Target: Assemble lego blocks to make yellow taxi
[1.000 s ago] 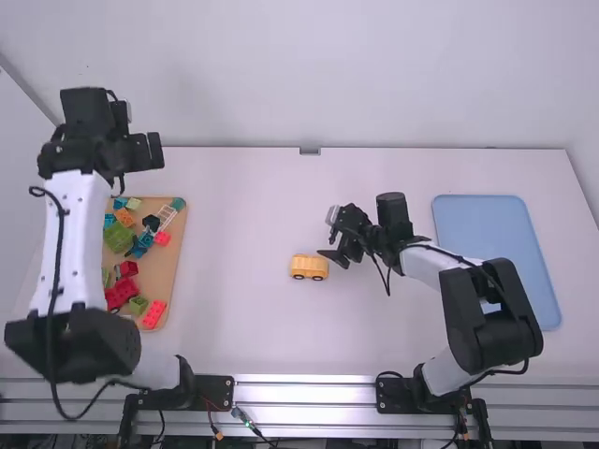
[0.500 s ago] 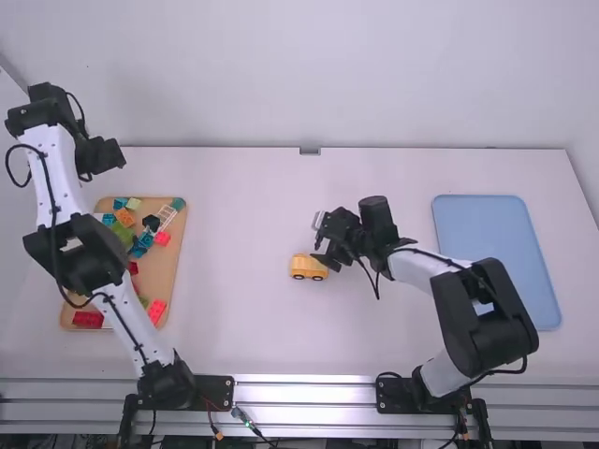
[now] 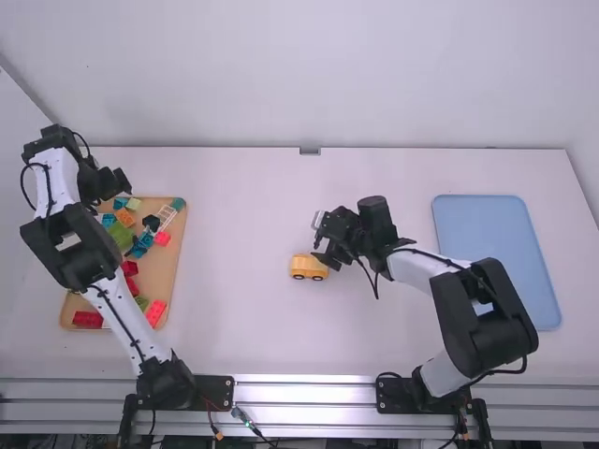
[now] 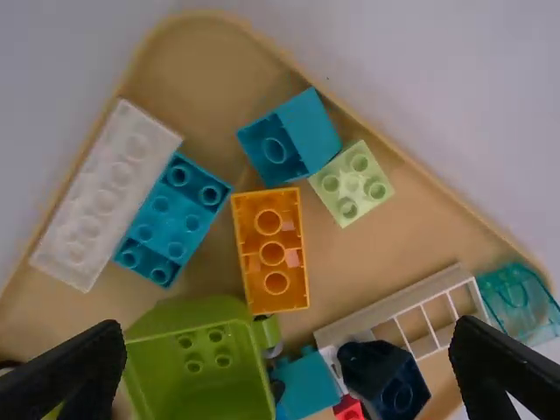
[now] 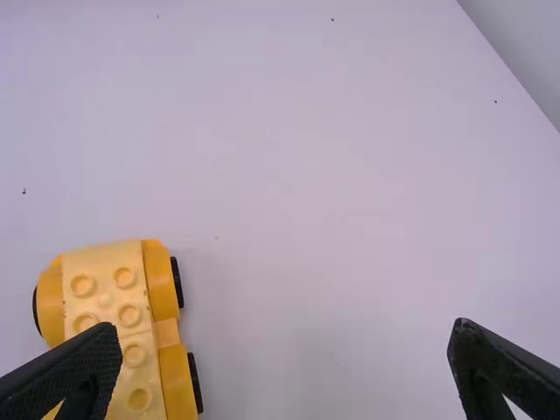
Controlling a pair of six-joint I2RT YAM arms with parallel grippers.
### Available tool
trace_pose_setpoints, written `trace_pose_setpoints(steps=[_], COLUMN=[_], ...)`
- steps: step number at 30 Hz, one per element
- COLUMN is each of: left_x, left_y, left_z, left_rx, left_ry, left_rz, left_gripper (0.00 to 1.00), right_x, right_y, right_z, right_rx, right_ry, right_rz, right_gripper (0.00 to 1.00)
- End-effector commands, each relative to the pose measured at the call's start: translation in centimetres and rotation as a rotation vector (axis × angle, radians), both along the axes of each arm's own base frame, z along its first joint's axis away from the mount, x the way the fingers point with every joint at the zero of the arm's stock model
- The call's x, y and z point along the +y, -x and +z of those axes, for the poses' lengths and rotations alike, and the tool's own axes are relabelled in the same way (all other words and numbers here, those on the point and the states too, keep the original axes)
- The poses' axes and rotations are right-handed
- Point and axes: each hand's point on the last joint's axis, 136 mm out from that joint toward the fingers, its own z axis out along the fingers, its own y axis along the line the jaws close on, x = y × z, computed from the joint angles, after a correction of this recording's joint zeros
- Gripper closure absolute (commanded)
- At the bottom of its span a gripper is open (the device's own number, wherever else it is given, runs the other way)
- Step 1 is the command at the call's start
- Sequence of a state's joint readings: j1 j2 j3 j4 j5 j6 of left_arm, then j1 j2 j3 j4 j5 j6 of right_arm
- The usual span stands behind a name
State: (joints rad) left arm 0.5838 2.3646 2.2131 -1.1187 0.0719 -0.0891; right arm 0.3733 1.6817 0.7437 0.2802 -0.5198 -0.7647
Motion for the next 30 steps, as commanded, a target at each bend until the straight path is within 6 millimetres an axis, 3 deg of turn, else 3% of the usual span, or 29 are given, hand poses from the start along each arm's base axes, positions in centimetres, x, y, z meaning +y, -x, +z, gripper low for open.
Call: trace_pose_setpoints(steps=[1,5,11,13,15,17,25,30], left_x=[-1.5,-1.7,-1.3,-1.2,-1.2,-1.5,-0.9,-0.7], left_y=[0.1,0.4,0.0,0.0,-0.2,-0.1,1.1,1.4], left_z=[-2.0,-4.4,-5.6,-5.5,-5.5,-5.6,-7.6,-7.8], left_rx=[0.015,0.026,0.008,0.004,0.0,0.008,0.053,0.059], left_ry=[0.051,0.055,0.042,0.04,0.037,0.043,0.008,0.008], left_rz=[-0.066,-0.068,-0.04,-0.04,-0.042,-0.045,0.025,0.032], left_gripper=[0.01,0.01,0.0,0.05,0.2,0.28,0.25,0.32], right_x=[0.1,0.1,0.1,0.1,0.1,0.0,0.0,0.0], right_y=[0.3,0.1,0.1,0.1,0.2,0.2,0.3,0.2], right_z=[0.1,0.2,0.2,0.2,0.2,0.1,0.0,0.1], right_rx=[0.011,0.029,0.026,0.027,0.029,0.03,0.038,0.04], right_ry=[-0.007,-0.025,-0.023,-0.023,-0.022,-0.022,-0.019,-0.023], right_rz=[0.001,-0.023,-0.021,-0.021,-0.019,-0.021,-0.022,-0.03], right_gripper=[0.01,0.01,0.01,0.01,0.01,0.01,0.01,0.01])
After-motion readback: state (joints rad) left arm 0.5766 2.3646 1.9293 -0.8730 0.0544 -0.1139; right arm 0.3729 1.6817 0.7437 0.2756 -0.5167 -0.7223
